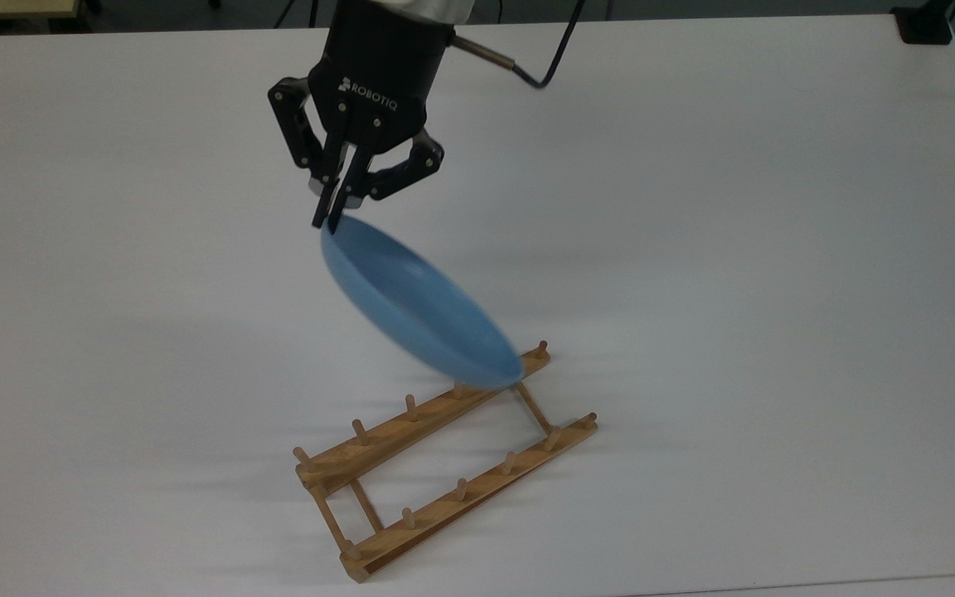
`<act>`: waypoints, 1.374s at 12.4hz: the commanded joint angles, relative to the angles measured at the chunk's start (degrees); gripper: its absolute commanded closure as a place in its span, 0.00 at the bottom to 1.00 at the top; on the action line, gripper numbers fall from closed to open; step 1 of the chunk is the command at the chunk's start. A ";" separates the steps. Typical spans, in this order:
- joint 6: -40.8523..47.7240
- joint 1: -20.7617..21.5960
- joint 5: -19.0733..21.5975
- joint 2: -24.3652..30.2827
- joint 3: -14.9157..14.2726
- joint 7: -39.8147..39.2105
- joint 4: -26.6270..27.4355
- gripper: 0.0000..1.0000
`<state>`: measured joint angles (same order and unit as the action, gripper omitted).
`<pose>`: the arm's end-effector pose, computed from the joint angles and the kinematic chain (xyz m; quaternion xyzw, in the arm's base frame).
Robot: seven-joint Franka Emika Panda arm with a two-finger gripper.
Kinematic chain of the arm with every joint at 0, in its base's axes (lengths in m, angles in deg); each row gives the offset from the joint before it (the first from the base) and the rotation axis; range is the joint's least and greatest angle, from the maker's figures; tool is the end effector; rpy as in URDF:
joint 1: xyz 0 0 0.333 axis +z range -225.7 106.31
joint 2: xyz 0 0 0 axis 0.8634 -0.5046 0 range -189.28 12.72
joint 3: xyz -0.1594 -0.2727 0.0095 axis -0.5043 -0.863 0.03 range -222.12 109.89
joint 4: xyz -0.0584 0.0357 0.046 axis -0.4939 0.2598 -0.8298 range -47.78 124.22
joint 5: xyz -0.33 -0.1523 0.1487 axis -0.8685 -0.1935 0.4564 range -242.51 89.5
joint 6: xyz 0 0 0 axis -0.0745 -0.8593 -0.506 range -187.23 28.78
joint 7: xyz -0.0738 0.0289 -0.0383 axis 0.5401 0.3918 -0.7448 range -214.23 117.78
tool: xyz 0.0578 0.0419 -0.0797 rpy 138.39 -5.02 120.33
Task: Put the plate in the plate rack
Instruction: 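Carry the upright blue plate over the wooden rack between pegs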
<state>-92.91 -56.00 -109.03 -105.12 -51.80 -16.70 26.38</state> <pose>0.6841 0.0624 0.6092 0.9359 -0.1111 0.2884 0.1692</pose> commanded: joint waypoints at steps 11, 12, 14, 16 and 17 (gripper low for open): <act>-3.15 4.74 -21.34 -9.70 0.43 21.99 -0.47 1.00; -3.42 5.17 -23.35 -10.58 0.43 23.40 -0.47 1.00; -4.56 5.36 -25.21 -10.93 0.43 24.72 -0.38 1.00; -4.74 5.44 -26.27 -11.98 0.43 24.82 -0.29 1.00; -4.74 5.53 -26.62 -12.43 0.43 24.82 -0.29 1.00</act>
<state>-96.42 -51.04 -133.47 -116.27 -51.00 6.59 26.43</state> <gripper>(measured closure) 0.952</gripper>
